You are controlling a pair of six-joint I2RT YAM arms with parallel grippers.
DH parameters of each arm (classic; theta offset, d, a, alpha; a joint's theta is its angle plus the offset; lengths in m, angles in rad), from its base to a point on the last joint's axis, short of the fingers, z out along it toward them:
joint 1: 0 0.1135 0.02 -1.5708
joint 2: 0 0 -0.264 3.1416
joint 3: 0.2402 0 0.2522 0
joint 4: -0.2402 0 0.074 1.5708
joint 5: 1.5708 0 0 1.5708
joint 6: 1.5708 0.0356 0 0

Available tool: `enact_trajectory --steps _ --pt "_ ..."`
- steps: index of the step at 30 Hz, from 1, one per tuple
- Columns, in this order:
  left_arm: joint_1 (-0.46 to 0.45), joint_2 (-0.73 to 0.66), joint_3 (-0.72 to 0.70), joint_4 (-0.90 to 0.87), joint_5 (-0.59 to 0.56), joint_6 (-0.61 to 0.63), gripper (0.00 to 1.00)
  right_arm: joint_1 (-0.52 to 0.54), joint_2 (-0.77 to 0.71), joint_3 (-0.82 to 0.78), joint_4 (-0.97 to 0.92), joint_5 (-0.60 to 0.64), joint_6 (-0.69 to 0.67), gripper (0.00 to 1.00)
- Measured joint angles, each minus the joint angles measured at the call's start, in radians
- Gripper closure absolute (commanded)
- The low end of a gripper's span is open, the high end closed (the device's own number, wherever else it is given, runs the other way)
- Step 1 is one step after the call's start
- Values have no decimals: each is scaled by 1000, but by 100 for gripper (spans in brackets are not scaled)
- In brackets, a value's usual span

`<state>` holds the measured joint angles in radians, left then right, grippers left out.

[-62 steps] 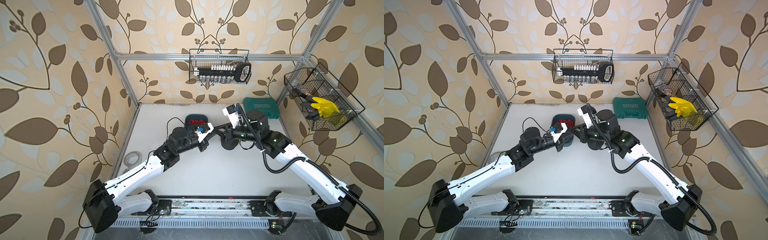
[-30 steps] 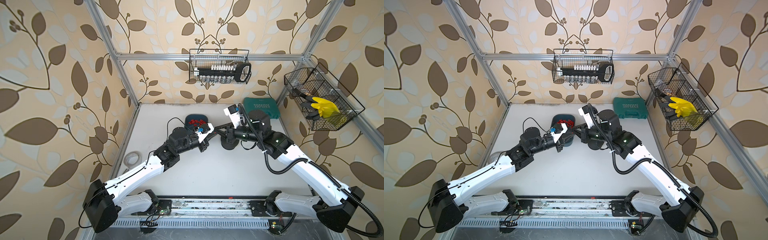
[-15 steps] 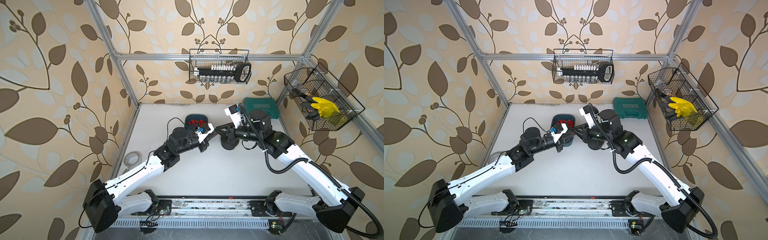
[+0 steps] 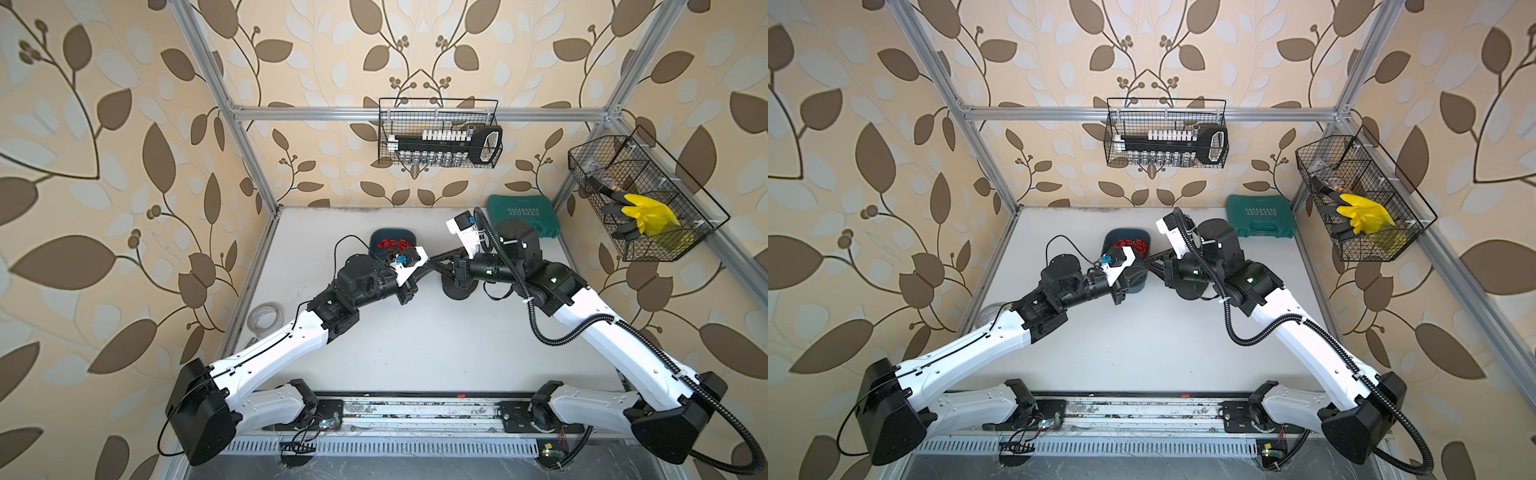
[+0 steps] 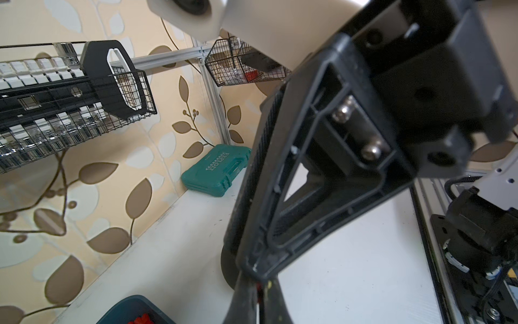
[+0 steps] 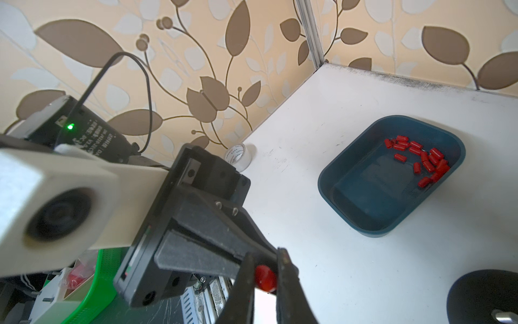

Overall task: Cover the protruding screws with screw protection sleeves
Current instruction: Pick up the screw protection sleeve from the storage box.

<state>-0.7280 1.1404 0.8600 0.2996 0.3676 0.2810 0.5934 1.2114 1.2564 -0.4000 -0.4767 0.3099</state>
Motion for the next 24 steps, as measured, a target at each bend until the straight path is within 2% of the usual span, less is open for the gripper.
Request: enact_trajectory --steps 7,17,24 --pt "0 0 0 -2 0 0 100 0 0 0 1 -3 -1 90" --pt "0 0 0 -3 -1 -1 100 -1 -1 0 4 -2 0 95" --pt "0 0 0 -1 -1 -2 90 -1 -2 0 7 -2 5 98"
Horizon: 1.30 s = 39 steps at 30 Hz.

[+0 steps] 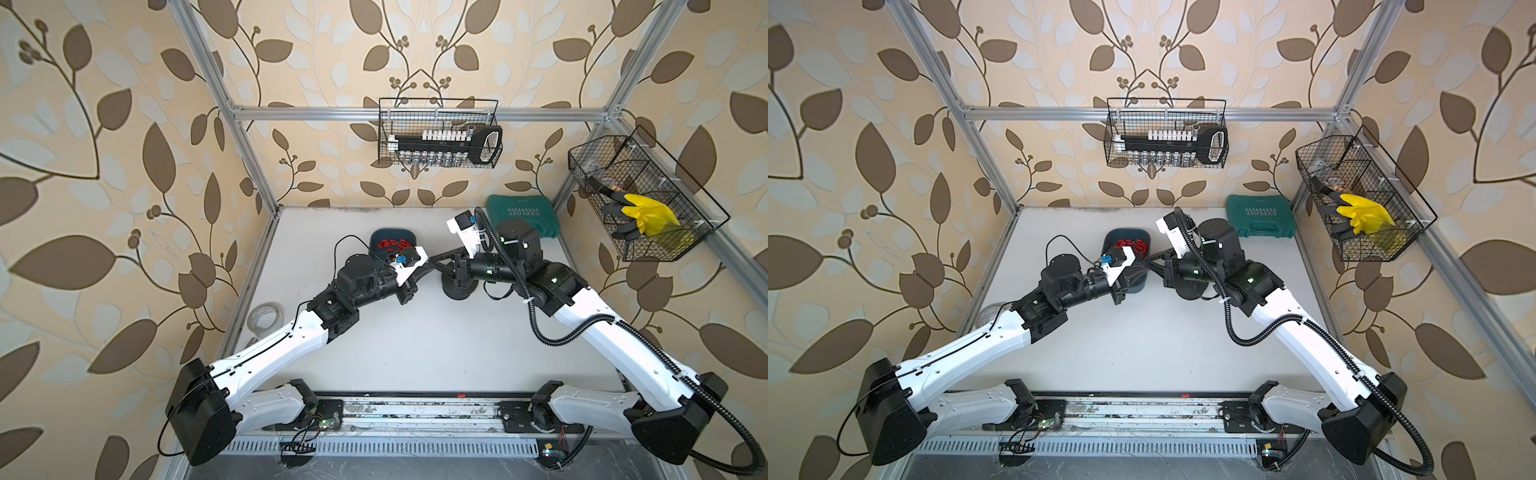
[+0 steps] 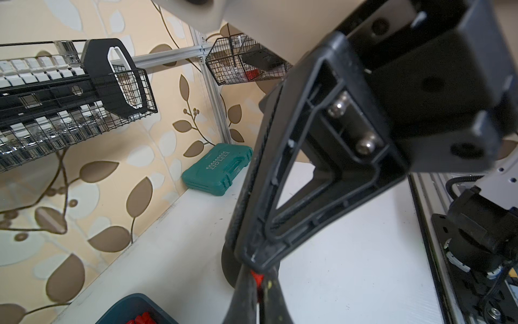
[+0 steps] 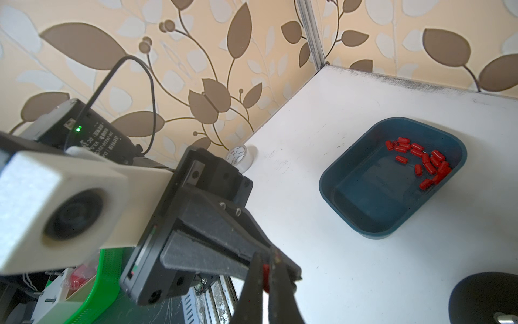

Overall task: Cover the protruding screws with screw protection sleeves
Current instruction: Pick up the screw protection sleeve from the storage box, then attach the screw protection sleeve to the screw.

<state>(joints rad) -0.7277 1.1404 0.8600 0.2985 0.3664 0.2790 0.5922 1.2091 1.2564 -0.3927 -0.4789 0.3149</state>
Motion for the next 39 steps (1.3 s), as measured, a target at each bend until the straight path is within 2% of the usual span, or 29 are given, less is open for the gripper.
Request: enact_trajectory --steps 7,11,16,27,33,39 --pt "0 0 -6 21 0 -5 82 -5 0 0 0 -2 11 99" --pt "0 0 -7 44 1 -7 68 -13 0 0 -5 -1 21 99" --pt "0 -2 -15 71 0 -3 57 -28 0 0 -8 -4 37 99" --pt "0 -42 -110 69 -28 2 54 -152 2 11 -39 -126 146 100" --pt "0 -82 -157 63 -62 0 54 -248 24 39 -42 -284 267 100" --pt "0 -119 -195 61 -90 -4 54 -327 54 14 64 -467 459 100"
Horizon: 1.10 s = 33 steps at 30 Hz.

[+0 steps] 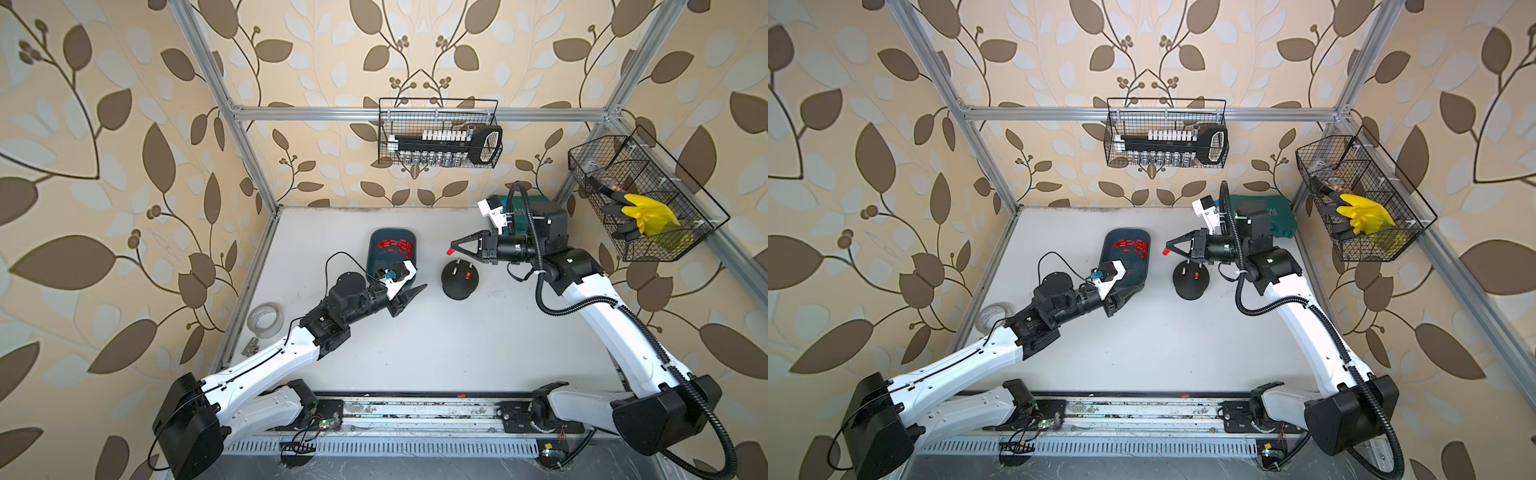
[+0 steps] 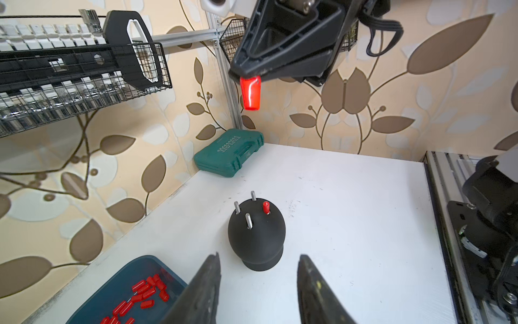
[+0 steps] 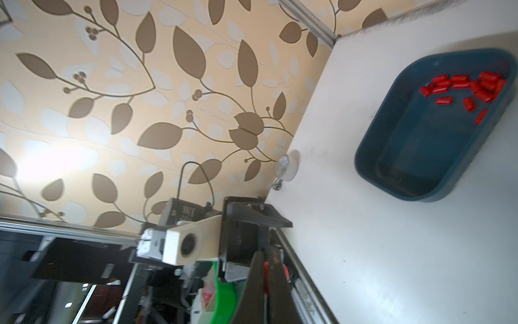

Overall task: Cover the protruding screws with screw protection sleeves
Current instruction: Attach the screw protection sleeve to the screw.

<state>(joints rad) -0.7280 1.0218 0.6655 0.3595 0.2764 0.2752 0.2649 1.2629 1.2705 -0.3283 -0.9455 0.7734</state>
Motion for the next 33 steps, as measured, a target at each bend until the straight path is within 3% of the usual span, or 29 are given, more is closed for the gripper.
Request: enact_trajectory --steps 13,22,25,30,33 --pt "0 -32 -52 1 -34 -5 53 -103 72 -74 229 -269 369 100" --pt "0 -61 -77 4 -52 11 50 -165 127 -149 326 -307 506 100" --pt "0 -62 -87 5 -58 14 49 -191 150 -161 327 -297 510 100" --pt "0 -49 -106 23 -71 13 46 -240 206 -144 239 -234 380 100" --pt "0 -18 -114 34 -72 8 45 -240 278 -145 265 -221 368 100"
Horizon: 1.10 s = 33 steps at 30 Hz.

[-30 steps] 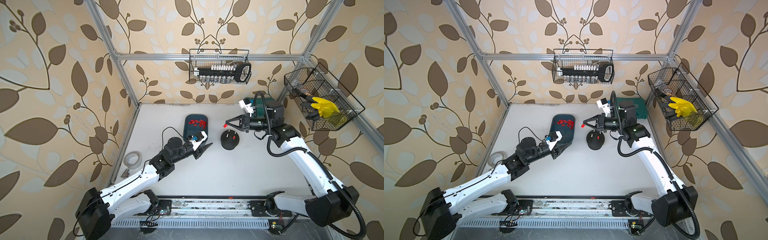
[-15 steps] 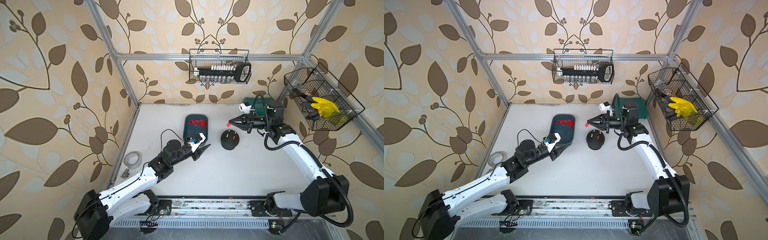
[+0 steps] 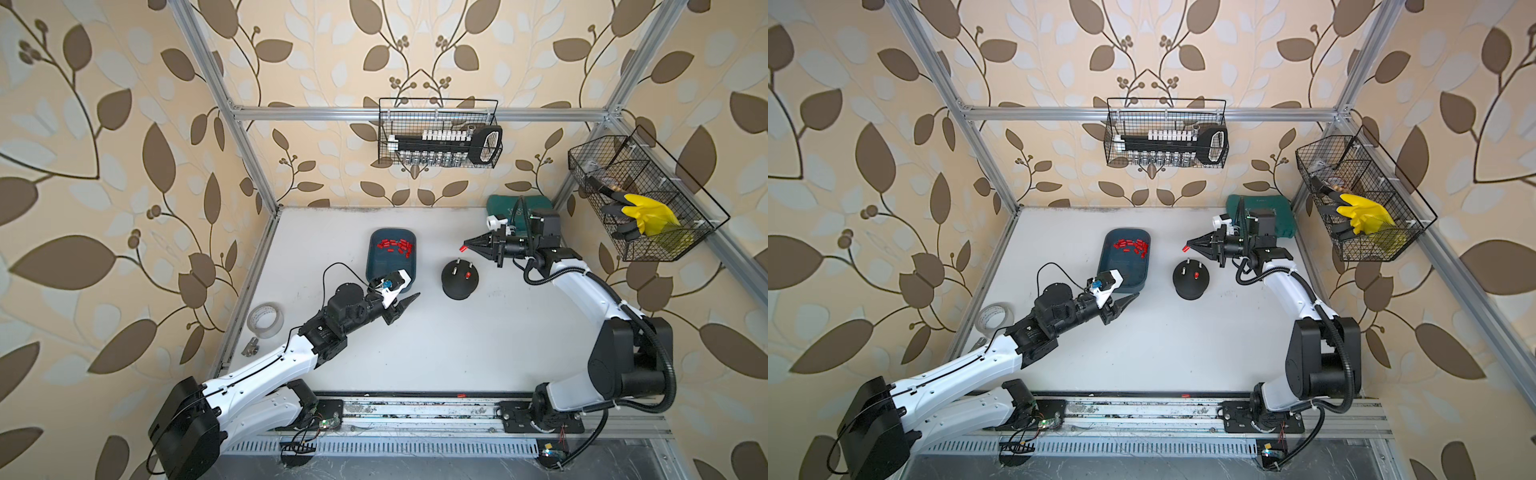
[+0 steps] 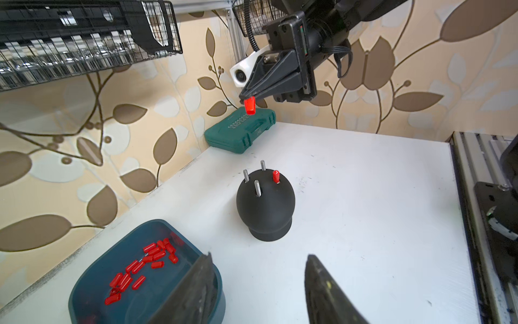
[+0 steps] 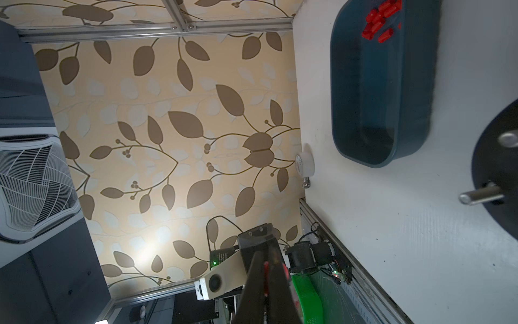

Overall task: Cover the protruding screws with screw protection sleeves
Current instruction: Attach the screw protection sleeve to the screw.

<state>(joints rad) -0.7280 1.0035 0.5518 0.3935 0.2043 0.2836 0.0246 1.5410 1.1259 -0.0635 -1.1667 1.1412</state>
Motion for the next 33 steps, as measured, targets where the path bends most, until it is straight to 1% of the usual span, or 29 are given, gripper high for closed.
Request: enact_trajectory --steps 4,9,12,17,19,20,24,27,33 --pt "0 47 -2 10 -4 5 45 3 89 -34 150 4 89 100" --pt "0 103 -6 53 -8 30 45 50 108 -55 296 -19 215 100" --pt "0 111 -21 67 -8 42 45 70 92 -55 314 -45 243 100" --pt "0 111 -42 90 -8 55 44 57 63 -54 246 -65 220 100" --pt "0 108 -48 95 -9 56 44 49 58 -47 190 -62 178 100" --pt "0 104 -52 98 -10 57 44 45 58 -32 135 -53 135 100" --pt "0 85 -62 106 -22 57 43 31 59 92 -145 43 -105 100" --pt "0 69 -68 109 -26 55 43 18 45 134 -232 122 -241 100" --pt "0 75 -81 136 -24 31 41 -3 29 133 -370 327 -433 100"
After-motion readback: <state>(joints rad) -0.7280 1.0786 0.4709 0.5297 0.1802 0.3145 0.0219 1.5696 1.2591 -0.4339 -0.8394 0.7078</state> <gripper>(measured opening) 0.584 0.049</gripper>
